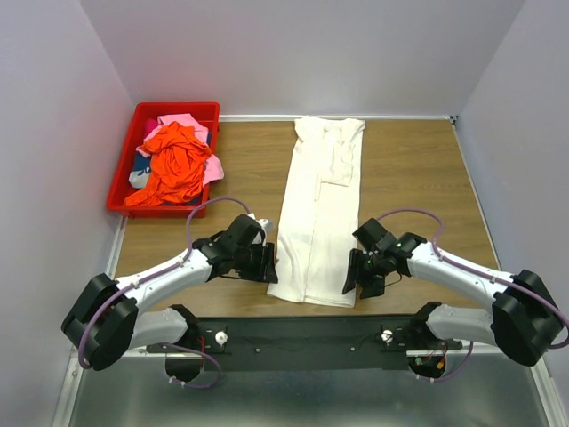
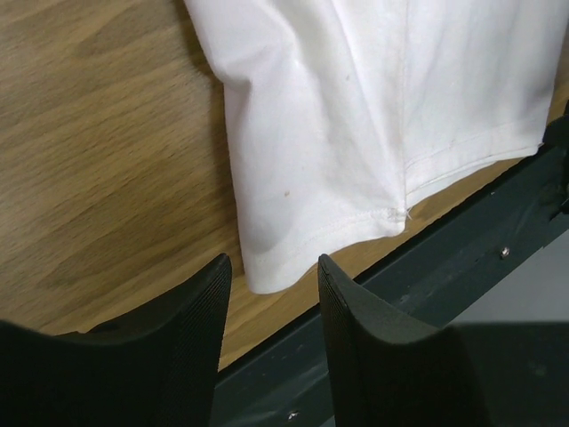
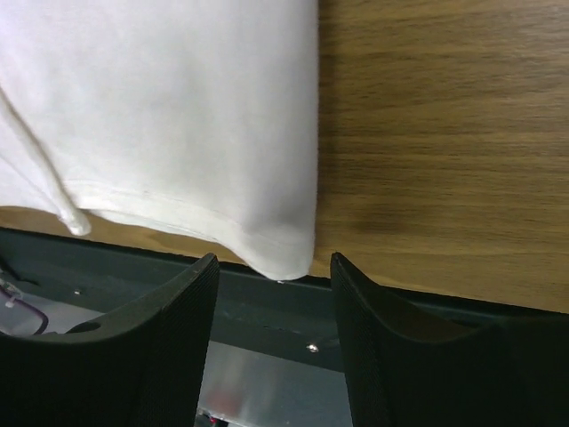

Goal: Fold and stack the t-shirts
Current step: Fold the tshirt

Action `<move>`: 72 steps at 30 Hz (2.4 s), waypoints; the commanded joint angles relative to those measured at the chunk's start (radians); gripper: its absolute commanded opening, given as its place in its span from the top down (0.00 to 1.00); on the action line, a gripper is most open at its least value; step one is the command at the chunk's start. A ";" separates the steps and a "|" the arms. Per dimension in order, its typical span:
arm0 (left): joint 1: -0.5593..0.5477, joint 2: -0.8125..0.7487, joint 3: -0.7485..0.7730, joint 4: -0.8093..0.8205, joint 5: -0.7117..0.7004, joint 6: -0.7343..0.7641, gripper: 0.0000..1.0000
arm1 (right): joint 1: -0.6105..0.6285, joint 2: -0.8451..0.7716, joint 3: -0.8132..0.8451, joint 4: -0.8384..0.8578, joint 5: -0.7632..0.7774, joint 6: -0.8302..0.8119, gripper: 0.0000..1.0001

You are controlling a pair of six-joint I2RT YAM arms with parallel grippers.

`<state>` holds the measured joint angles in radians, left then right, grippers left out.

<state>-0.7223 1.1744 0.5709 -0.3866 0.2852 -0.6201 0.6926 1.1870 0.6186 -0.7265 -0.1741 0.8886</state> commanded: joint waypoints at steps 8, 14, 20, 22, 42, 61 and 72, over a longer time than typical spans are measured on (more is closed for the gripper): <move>-0.006 0.045 0.012 0.020 0.006 0.002 0.48 | 0.007 0.017 -0.086 0.036 0.044 0.042 0.49; -0.006 0.047 -0.002 0.020 0.000 -0.010 0.48 | 0.007 0.019 -0.109 0.062 0.022 0.041 0.62; -0.012 0.064 -0.019 0.031 0.005 -0.018 0.48 | 0.008 0.039 -0.120 0.081 0.001 0.032 0.74; -0.016 0.065 -0.019 0.023 0.000 -0.021 0.48 | 0.007 0.034 -0.125 0.085 -0.002 0.033 0.79; -0.083 0.117 -0.034 0.032 -0.021 -0.066 0.70 | 0.008 0.028 -0.120 0.090 -0.004 0.026 0.92; -0.104 0.007 0.056 -0.053 0.000 -0.115 1.00 | 0.008 -0.055 0.015 -0.072 0.016 0.039 1.00; -0.008 0.134 0.315 -0.118 -0.101 0.054 1.00 | 0.007 0.063 0.280 -0.159 0.228 -0.022 1.00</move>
<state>-0.7719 1.2633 0.8169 -0.4664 0.2401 -0.6598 0.6930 1.1973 0.8295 -0.8360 -0.0750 0.9031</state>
